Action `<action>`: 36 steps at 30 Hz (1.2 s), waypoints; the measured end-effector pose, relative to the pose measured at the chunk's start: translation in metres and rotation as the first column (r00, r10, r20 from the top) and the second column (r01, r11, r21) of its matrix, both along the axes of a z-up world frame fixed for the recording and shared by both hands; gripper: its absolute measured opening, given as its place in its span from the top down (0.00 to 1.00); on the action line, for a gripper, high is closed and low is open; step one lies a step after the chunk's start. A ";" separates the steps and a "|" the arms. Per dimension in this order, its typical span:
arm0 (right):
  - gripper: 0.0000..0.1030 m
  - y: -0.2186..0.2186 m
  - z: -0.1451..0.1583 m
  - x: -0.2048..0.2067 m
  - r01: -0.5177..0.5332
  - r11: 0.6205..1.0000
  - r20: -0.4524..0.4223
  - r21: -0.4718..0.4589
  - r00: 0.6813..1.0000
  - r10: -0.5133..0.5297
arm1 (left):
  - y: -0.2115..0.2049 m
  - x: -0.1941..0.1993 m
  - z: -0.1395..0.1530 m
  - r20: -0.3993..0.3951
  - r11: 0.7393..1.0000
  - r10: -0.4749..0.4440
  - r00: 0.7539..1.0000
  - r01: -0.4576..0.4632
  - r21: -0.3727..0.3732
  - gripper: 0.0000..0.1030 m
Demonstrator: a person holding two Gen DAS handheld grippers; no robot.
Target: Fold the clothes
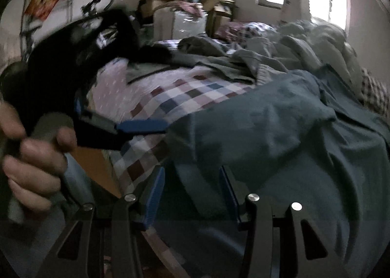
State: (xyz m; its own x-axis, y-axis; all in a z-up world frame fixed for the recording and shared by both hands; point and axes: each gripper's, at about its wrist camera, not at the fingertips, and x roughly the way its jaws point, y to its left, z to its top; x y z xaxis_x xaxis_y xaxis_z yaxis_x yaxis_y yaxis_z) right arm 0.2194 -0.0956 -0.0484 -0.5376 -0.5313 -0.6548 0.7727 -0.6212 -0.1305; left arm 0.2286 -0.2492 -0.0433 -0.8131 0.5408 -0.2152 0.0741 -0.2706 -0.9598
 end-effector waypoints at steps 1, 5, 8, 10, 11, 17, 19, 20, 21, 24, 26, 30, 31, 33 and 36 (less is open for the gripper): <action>0.52 -0.004 -0.003 0.002 -0.008 1.000 -0.014 0.014 1.000 0.008 | 0.001 -0.002 0.001 -0.009 1.000 -0.013 1.000 0.013 0.007 0.20; 0.53 -0.012 -0.011 0.001 0.002 0.999 -0.063 0.050 0.998 0.002 | 0.002 -0.002 0.001 -0.029 0.998 -0.045 0.999 0.046 0.034 0.20; 0.57 -0.014 -0.015 -0.004 0.022 0.998 -0.075 0.061 0.997 -0.017 | -0.001 0.002 0.001 -0.034 0.998 -0.048 0.998 0.049 0.041 0.20; 0.65 -0.016 -0.017 -0.008 0.035 0.997 -0.083 0.068 0.996 -0.029 | -0.002 0.003 -0.001 -0.026 0.998 -0.046 0.999 0.047 0.047 0.20; 0.76 -0.016 -0.019 -0.010 0.042 0.997 -0.087 0.071 0.996 -0.035 | -0.003 0.003 -0.002 -0.022 0.998 -0.045 0.999 0.046 0.051 0.20; 0.98 -0.009 -0.012 -0.020 0.067 0.998 -0.037 0.009 0.997 -0.067 | -0.003 0.003 -0.006 0.013 0.998 -0.044 0.999 0.043 0.038 0.20; 0.98 -0.006 -0.008 -0.022 0.074 0.997 -0.014 -0.022 0.997 -0.075 | -0.001 0.003 -0.006 0.018 0.998 -0.056 0.998 0.056 0.029 0.20; 0.98 -0.006 -0.007 -0.022 0.073 0.997 -0.013 -0.028 0.997 -0.074 | 0.001 0.003 -0.006 0.021 0.998 -0.064 0.998 0.064 0.024 0.20; 0.99 -0.006 -0.005 -0.022 0.073 0.997 -0.012 -0.035 0.997 -0.073 | 0.004 0.002 -0.006 0.025 0.997 -0.074 0.997 0.073 0.012 0.20; 0.99 -0.007 -0.002 -0.019 0.059 0.997 -0.014 -0.047 0.998 -0.060 | 0.011 0.001 -0.006 0.044 0.995 -0.097 0.994 0.098 -0.022 0.20; 0.99 -0.010 -0.001 -0.015 0.038 0.998 -0.014 -0.047 0.999 -0.039 | 0.014 -0.001 -0.007 0.064 0.994 -0.097 0.993 0.100 -0.048 0.20; 1.00 -0.019 -0.001 -0.005 -0.011 0.999 -0.021 -0.040 1.000 0.010 | 0.016 -0.004 -0.012 0.097 0.994 -0.083 0.992 0.089 -0.068 0.21; 1.00 -0.021 -0.001 -0.002 -0.021 0.999 -0.023 -0.039 1.000 0.020 | 0.015 -0.004 -0.013 0.102 0.994 -0.074 0.992 0.081 -0.069 0.27; 0.99 -0.023 0.000 0.000 -0.028 0.999 -0.025 -0.042 0.999 0.026 | 0.012 -0.001 -0.015 0.118 0.995 -0.057 0.991 0.067 -0.080 0.41; 0.99 -0.022 0.001 0.001 -0.024 0.998 -0.021 -0.055 1.000 0.023 | 0.008 0.003 -0.018 0.142 0.994 -0.031 0.989 0.045 -0.097 0.56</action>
